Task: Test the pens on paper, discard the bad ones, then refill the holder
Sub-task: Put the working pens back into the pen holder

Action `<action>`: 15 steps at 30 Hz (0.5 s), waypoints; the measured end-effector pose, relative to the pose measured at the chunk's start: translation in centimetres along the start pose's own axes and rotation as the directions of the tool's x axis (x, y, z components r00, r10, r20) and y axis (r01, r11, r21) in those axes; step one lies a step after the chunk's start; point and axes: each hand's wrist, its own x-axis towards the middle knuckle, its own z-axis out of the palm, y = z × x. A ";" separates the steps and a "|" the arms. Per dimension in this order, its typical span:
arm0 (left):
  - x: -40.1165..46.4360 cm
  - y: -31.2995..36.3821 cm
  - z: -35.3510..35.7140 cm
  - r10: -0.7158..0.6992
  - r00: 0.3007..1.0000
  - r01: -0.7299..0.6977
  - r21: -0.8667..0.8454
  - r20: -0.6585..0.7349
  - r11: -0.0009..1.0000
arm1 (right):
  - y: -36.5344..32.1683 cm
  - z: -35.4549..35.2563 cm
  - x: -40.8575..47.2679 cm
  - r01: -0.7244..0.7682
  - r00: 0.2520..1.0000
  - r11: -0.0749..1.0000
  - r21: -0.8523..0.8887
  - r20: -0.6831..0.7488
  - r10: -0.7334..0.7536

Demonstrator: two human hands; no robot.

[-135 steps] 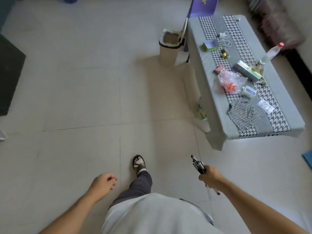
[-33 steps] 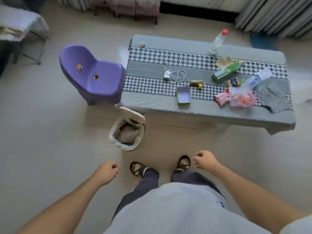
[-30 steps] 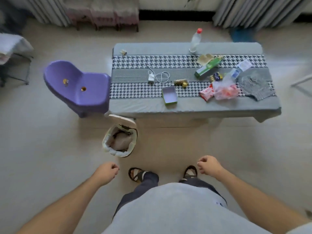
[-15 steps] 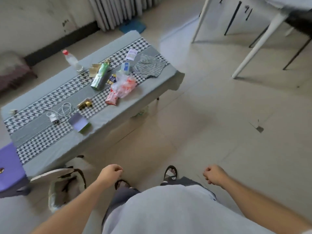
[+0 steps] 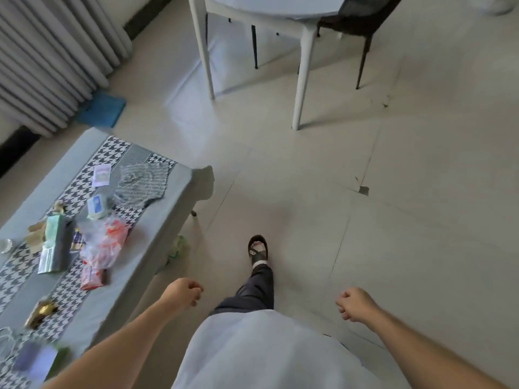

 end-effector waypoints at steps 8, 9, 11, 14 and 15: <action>10.1 18.6 -5.3 0.097 0.989 -0.113 0.146 0.113 0.983 | -7.6 -12.2 4.1 -0.025 0.992 0.984 0.176 -0.117 0.046; 11.1 21.4 -6.0 0.125 0.984 -0.146 0.171 0.126 0.974 | -8.7 -14.0 4.7 -0.004 0.989 0.981 0.194 -0.146 0.033; 12.7 26.8 -7.3 0.169 0.974 -0.199 0.213 0.148 0.957 | -10.6 -17.0 5.8 0.022 0.980 0.972 0.234 -0.197 0.026; 14.3 33.9 -8.4 0.225 0.958 -0.264 0.240 0.179 0.934 | -12.5 -20.5 7.6 0.047 0.970 0.959 0.280 -0.241 0.022; 15.1 36.1 -8.7 0.245 0.951 -0.288 0.248 0.189 0.925 | -13.0 -21.5 8.4 0.054 0.970 0.960 0.274 -0.241 0.015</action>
